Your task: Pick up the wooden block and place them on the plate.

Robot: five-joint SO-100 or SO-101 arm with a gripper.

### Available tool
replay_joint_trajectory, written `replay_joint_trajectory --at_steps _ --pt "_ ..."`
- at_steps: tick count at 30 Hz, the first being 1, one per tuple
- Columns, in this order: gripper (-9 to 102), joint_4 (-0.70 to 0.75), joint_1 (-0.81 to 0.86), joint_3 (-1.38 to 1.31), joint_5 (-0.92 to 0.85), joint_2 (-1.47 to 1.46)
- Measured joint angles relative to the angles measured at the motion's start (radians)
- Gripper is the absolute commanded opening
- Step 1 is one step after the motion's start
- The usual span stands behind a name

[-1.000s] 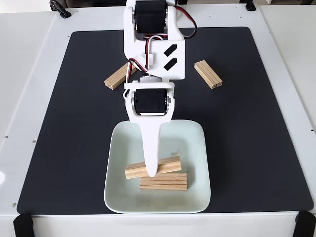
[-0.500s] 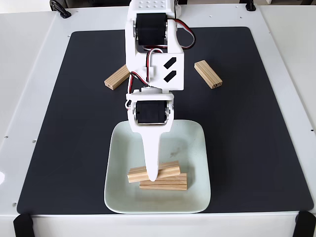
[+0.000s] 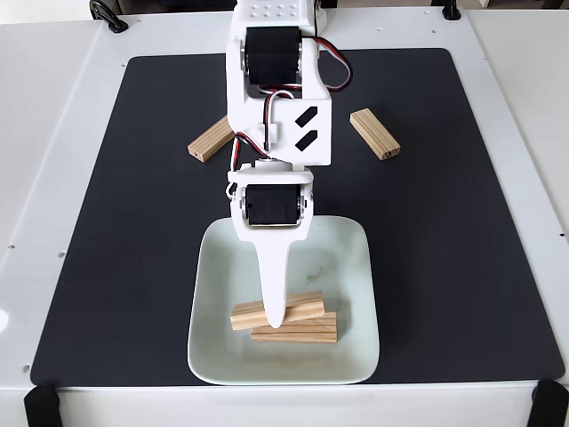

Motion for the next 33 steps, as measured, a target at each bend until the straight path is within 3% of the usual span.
replay_joint_trajectory --at_steps 3,17,21,26,33 --pt "28 0.0 0.0 0.0 0.0 0.0" --pt "28 0.003 0.0 0.0 0.0 0.026" --pt "28 0.081 -0.005 0.043 0.0 0.17" --pt "28 0.178 -0.034 0.258 0.0 0.414" --pt "28 0.183 -0.052 0.726 -0.032 0.801"
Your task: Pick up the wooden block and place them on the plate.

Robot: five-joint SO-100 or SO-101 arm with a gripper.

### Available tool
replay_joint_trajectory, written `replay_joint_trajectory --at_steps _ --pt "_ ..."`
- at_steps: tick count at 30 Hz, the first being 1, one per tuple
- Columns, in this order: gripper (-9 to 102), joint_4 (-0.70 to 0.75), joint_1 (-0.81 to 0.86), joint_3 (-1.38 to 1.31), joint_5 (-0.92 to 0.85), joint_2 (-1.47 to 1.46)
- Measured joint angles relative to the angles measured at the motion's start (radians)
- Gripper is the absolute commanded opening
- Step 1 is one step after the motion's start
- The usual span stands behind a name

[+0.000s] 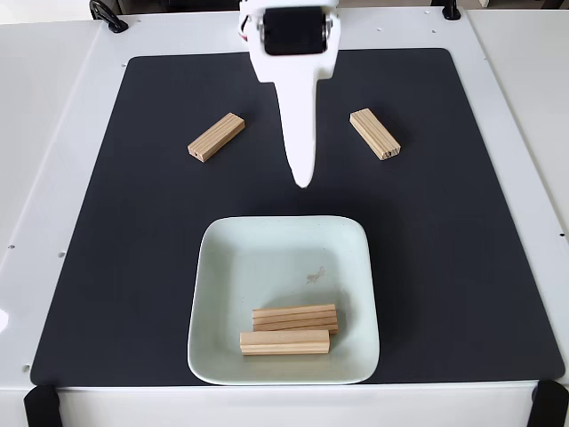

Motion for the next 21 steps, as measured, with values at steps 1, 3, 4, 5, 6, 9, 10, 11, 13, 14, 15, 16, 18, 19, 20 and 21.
replay_joint_trajectory --at_steps 1,3,4,5,6,9,10,11,13,14,15,16,18,19,20,21 --pt "28 0.0 -0.008 0.067 -0.023 0.051" --pt "25 0.0 -0.026 0.204 -0.078 0.149" --pt "23 0.0 -0.032 0.272 -0.115 0.195" --pt "20 0.0 -0.034 0.337 -0.163 0.241" --pt "17 0.0 -0.035 0.4 -0.201 0.287" --pt "7 0.002 -0.029 0.571 -0.365 0.414" --pt "3 0.006 -0.029 0.62 -0.42 0.451" --pt "0 0.009 -0.028 0.669 -0.469 0.489" --pt "-1 0.009 -0.029 0.767 -0.549 0.563" --pt "0 0.009 -0.029 0.816 -0.581 0.597" --pt "0 0.009 -0.029 0.865 -0.609 0.626" --pt "0 0.009 -0.028 0.913 -0.632 0.65" --pt "-1 0.009 -0.025 0.997 -0.681 0.698" --pt "-1 0.009 -0.023 1.031 -0.709 0.719" --pt "-1 0.009 -0.023 1.058 -0.738 0.738" --pt "-1 0.009 -0.023 1.075 -0.769 0.75"
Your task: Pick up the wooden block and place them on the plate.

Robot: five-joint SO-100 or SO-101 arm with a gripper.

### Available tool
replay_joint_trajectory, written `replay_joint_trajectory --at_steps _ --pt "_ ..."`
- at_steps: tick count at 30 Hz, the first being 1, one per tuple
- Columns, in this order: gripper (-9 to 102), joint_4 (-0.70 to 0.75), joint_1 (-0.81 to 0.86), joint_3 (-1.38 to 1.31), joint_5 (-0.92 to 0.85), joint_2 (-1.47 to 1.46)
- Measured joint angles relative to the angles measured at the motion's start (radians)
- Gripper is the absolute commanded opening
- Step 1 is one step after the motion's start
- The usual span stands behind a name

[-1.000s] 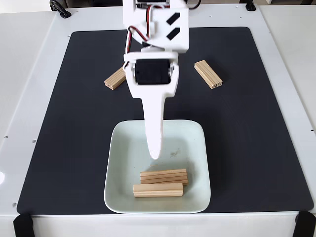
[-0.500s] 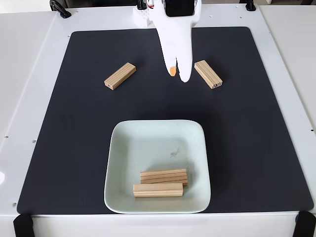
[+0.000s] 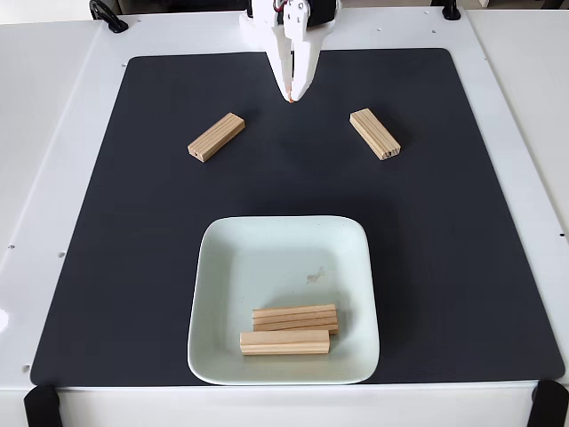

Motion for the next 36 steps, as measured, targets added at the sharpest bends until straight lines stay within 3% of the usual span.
replay_joint_trajectory --at_steps 5,9,14,21,28,36 --pt "0 0.005 0.0 -0.014 -0.16 0.023" --pt "0 0.101 -0.003 -0.12 -0.333 -0.003" --pt "0 0.279 -0.063 -0.33 -0.515 -0.152" --pt "0 0.411 -0.155 -0.601 -0.732 -0.437" --pt "1 0.428 -0.207 -0.673 -0.882 -0.606" --pt "33 0.445 -0.23 -0.673 -0.877 -0.612"
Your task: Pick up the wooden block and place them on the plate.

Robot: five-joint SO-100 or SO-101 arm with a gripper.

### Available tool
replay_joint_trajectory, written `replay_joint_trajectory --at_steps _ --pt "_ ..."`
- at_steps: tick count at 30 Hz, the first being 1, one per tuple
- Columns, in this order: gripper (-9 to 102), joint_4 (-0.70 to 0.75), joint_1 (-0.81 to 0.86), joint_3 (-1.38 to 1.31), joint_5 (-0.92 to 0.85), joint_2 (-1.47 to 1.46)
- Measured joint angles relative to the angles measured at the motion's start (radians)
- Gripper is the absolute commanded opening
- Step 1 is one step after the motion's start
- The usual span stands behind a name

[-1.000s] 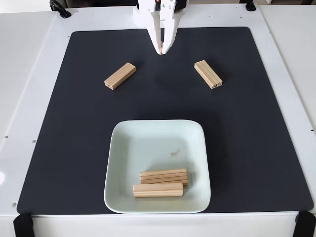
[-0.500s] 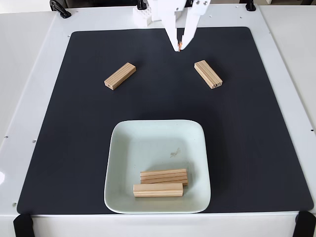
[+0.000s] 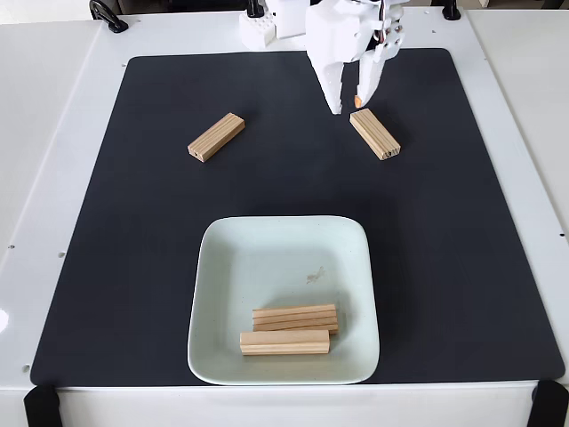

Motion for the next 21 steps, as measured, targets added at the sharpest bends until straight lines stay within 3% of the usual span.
replay_joint_trajectory --at_steps 3,15,21 --pt "38 0.0 -0.006 0.0 0.009 0.0" --pt "39 -0.003 -0.002 0.091 0.054 0.011" --pt "39 -0.135 -0.028 0.187 0.054 0.011"
